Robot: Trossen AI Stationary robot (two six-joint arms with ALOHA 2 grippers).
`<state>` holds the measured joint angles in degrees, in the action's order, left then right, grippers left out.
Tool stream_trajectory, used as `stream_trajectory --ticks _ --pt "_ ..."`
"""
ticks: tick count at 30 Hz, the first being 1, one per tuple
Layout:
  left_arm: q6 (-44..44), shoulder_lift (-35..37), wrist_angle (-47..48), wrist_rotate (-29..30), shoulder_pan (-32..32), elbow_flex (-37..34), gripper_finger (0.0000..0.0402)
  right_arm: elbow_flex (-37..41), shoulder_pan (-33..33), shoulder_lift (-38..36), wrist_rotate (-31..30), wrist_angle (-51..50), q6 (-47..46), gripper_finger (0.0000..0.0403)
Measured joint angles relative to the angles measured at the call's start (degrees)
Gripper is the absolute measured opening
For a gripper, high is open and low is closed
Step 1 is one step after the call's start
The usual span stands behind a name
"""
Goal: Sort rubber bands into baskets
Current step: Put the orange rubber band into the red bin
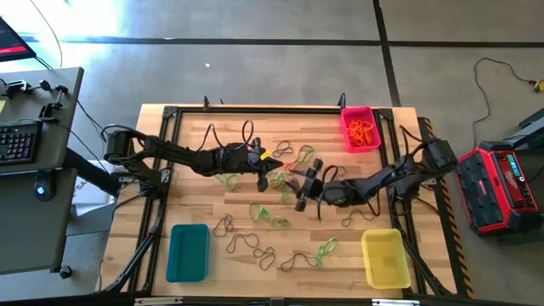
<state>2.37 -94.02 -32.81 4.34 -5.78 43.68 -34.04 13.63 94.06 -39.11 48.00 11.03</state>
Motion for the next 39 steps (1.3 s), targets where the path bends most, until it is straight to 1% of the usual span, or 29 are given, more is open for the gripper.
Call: stream_trajectory --ticks 5,9,12,14,16,20,21,23,25,28,32,36,39 --pt "0.0 0.0 -0.1 -1.6 0.1 0.0 0.0000 0.0 0.2 0.0 -6.3 -0.2 1.6 0.0174" --pt "0.0 0.0 -0.1 -2.2 0.9 0.0 0.0000 0.0 -1.5 0.0 -5.6 -0.5 2.1 0.0174" --pt "-0.6 0.0 -0.1 -2.2 1.8 0.0 0.0000 0.0 -2.9 0.0 -1.9 -1.4 1.9 0.0163" --pt "-1.5 0.0 -0.1 -2.3 2.4 0.0 0.0000 0.0 -3.6 0.0 0.6 -1.8 1.0 0.0144" --pt "-2.0 0.0 -0.1 -2.3 2.9 0.0 0.0000 0.0 -4.2 0.0 1.6 -2.2 -0.6 0.0114" --pt "-1.3 0.0 0.0 -2.3 3.3 0.0 0.0001 0.0 -4.4 0.0 1.6 -2.7 -2.0 0.0025" --pt "-0.8 0.0 0.0 -2.3 3.3 0.0 0.0002 0.0 -4.4 0.0 1.6 -2.7 -2.0 0.0013" --pt "0.2 0.0 0.2 -2.1 3.3 0.0 0.0009 0.0 -4.3 0.0 1.6 -2.7 -2.7 0.0013" --pt "0.5 0.0 0.5 -0.7 3.3 0.0 0.0020 0.0 -4.3 -0.6 1.6 -3.9 -4.8 0.0013" --pt "0.5 0.0 0.6 1.6 3.3 0.0 0.0041 0.0 -4.3 -2.8 -0.3 -7.9 -6.6 0.0003" --pt "0.6 0.0 0.6 1.8 3.3 0.0 0.0074 0.0 -5.1 -7.8 -4.0 -16.6 -9.5 0.0001" --pt "0.9 0.0 0.5 1.8 3.3 0.0 0.0100 0.0 -7.8 -14.1 -6.3 -27.1 -13.5 0.0001" --pt "1.0 0.0 0.5 1.8 3.3 0.0 0.0111 0.0 -11.2 -18.9 -8.8 -35.8 -16.1 0.0000"
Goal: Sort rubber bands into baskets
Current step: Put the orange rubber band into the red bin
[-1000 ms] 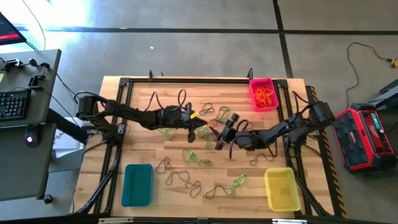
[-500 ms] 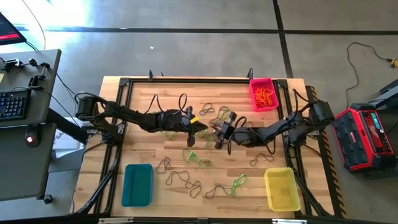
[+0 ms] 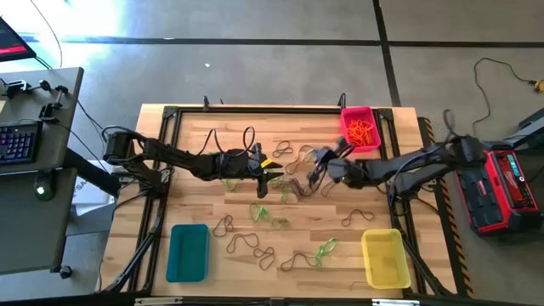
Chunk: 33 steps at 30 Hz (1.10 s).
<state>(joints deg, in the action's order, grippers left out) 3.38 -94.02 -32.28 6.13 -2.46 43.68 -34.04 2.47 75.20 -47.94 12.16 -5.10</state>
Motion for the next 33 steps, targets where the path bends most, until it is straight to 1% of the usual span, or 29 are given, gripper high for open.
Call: stream_trajectory --ticks 3,6,9,13,18,24,28,31,33 --pt "0.0 0.0 0.6 0.0 0.0 0.0 0.0115 0.0 -4.9 -4.3 -3.6 -10.1 -2.9 0.0000" --pt "-0.1 0.0 1.6 0.0 0.0 0.0 0.0115 0.0 -10.8 -8.1 -5.2 -19.2 -6.8 0.0000" --pt "-0.1 0.0 2.2 0.0 0.0 0.0 0.0115 0.0 -17.1 -10.4 -5.6 -25.6 -10.3 0.0000" --pt "-0.1 0.0 2.4 0.0 0.0 0.0 0.0115 0.0 -25.2 -10.7 -5.6 -30.9 -12.5 0.0000" --pt "-0.1 0.0 2.5 0.0 0.0 0.0 0.0115 0.0 -33.2 -8.3 -5.4 -33.2 -13.3 0.0000" --pt "0.0 0.0 2.8 0.0 0.0 0.0 0.0115 0.0 -40.8 -3.5 -0.6 -33.5 -17.3 0.0000" --pt "0.0 0.0 3.0 -0.1 0.0 0.0 0.0115 0.0 -44.0 0.6 1.8 -33.6 -19.4 0.0000" --pt "0.0 0.0 3.0 -0.1 0.0 0.0 0.0115 0.0 -45.4 3.6 3.2 -33.3 -19.9 0.0000" --pt "0.0 0.0 3.1 -0.2 0.0 0.0 0.0115 0.0 -46.2 5.4 5.2 -33.2 -20.5 0.0000"
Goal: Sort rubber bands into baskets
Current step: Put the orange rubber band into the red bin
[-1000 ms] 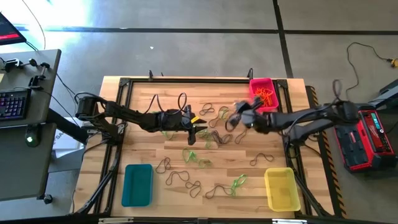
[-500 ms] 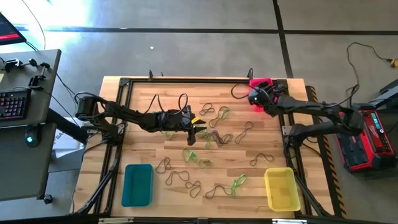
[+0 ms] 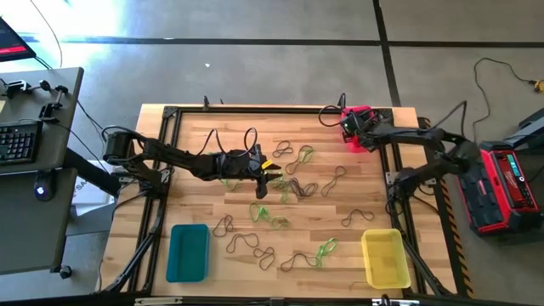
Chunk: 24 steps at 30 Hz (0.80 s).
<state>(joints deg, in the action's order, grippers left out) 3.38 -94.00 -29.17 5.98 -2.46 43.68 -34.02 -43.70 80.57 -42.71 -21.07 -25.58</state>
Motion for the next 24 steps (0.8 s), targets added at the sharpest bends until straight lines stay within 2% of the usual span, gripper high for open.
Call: stream_trajectory --ticks 4,7,15,24 --pt "0.0 0.0 0.7 0.0 0.0 0.0 0.0115 0.0 -1.1 2.4 4.5 0.3 -0.1 0.0006" --pt "-0.1 0.0 0.9 0.0 0.0 0.0 0.0115 0.0 -2.0 3.3 8.5 0.3 -0.1 0.0027" --pt "-0.5 0.0 1.3 0.5 0.0 0.0 0.0115 0.0 -2.9 3.0 8.4 0.4 1.1 0.0111" --pt "-0.6 0.0 1.3 0.6 -1.0 0.0 0.0115 0.0 -2.4 -2.7 8.7 -0.8 3.7 0.0121"
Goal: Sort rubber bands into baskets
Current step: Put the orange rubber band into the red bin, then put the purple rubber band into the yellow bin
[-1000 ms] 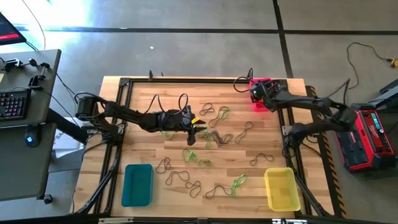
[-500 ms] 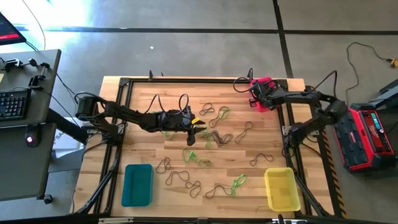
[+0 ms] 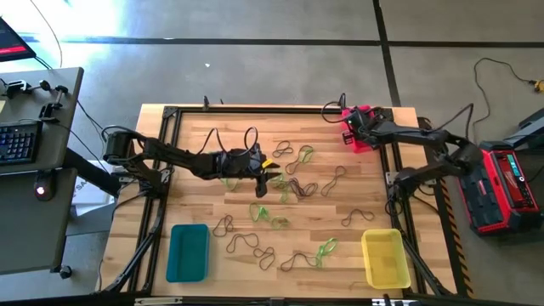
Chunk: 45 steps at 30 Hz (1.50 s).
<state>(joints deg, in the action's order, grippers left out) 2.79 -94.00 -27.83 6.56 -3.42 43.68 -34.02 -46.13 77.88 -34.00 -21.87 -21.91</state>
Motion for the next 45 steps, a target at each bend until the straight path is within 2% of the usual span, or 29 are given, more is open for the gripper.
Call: stream_trajectory --ticks 4,13,15,20,31,35,40,43,45 --pt "0.0 0.0 0.0 0.0 0.0 0.0 0.0115 0.0 0.0 -3.0 2.6 -0.3 -0.1 0.0130" --pt "0.0 0.0 1.6 0.0 -0.3 0.0 0.0115 -0.8 0.0 -6.5 4.7 -0.5 -0.2 0.0187" --pt "0.0 0.0 1.6 0.1 -0.3 0.0 0.0115 -2.1 0.0 -7.2 6.8 -1.4 0.6 0.0190" --pt "0.0 0.0 1.5 0.3 -0.3 0.0 0.0115 -4.9 0.0 -7.7 7.1 0.2 2.8 0.0188" --pt "1.9 0.0 4.7 3.3 -1.8 0.0 0.0113 -5.0 0.0 -7.6 9.6 1.2 3.9 0.0185" --pt "-1.6 0.0 3.0 3.3 -2.3 0.0 0.0082 -5.0 1.7 -8.9 8.9 0.6 5.9 0.0150" --pt "-4.8 0.0 0.4 -0.1 -4.0 0.0 0.0015 -5.0 5.3 -12.4 8.6 -2.4 7.5 0.0066" --pt "-4.6 0.0 -0.4 -3.2 -5.3 -0.1 0.0005 -5.0 7.2 -14.3 8.6 -4.2 8.8 0.0015" --pt "-4.4 0.1 -3.5 -4.9 -6.0 -1.5 0.0006 -5.0 8.0 -15.2 8.6 -5.1 8.8 0.0007"
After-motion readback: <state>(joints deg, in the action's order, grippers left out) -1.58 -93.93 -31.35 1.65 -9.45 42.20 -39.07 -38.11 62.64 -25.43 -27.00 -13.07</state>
